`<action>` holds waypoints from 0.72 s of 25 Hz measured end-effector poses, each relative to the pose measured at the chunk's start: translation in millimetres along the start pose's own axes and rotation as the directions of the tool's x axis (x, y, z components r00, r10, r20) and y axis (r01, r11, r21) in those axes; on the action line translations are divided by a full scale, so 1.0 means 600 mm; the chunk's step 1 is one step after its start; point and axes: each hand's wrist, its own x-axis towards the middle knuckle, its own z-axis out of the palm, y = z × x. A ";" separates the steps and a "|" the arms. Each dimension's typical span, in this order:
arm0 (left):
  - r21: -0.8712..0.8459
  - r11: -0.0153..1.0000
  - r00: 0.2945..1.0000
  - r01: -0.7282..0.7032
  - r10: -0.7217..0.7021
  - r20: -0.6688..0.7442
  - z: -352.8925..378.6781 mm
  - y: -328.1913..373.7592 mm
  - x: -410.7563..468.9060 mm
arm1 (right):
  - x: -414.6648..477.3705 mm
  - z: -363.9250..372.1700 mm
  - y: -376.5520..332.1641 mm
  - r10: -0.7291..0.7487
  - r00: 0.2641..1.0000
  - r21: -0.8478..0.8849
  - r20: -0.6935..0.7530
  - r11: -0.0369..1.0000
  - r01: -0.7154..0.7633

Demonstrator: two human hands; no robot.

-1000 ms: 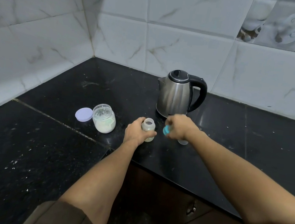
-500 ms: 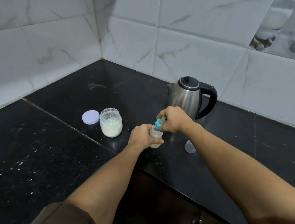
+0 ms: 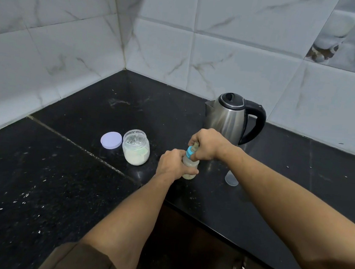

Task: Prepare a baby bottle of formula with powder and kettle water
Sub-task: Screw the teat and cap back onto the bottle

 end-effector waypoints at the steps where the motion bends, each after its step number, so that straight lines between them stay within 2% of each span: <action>1: 0.004 1.000 1.000 0.000 0.000 0.000 0.000 0.001 -0.001 | 0.000 0.002 -0.002 -0.002 1.000 -0.002 0.002 1.000 0.002; 5: 0.021 1.000 1.000 0.004 -0.003 -0.008 0.002 0.001 -0.001 | -0.002 0.012 -0.012 0.007 1.000 -0.023 0.004 1.000 -0.007; 13: -0.011 1.000 0.999 0.024 -0.024 -0.042 0.008 -0.003 -0.003 | -0.002 0.022 -0.021 0.127 0.990 -0.051 -0.061 0.990 -0.130; 18: -0.082 0.996 0.999 0.025 -0.027 -0.022 0.011 -0.006 -0.003 | -0.016 0.026 -0.025 0.159 0.977 -0.208 -0.145 0.960 -0.187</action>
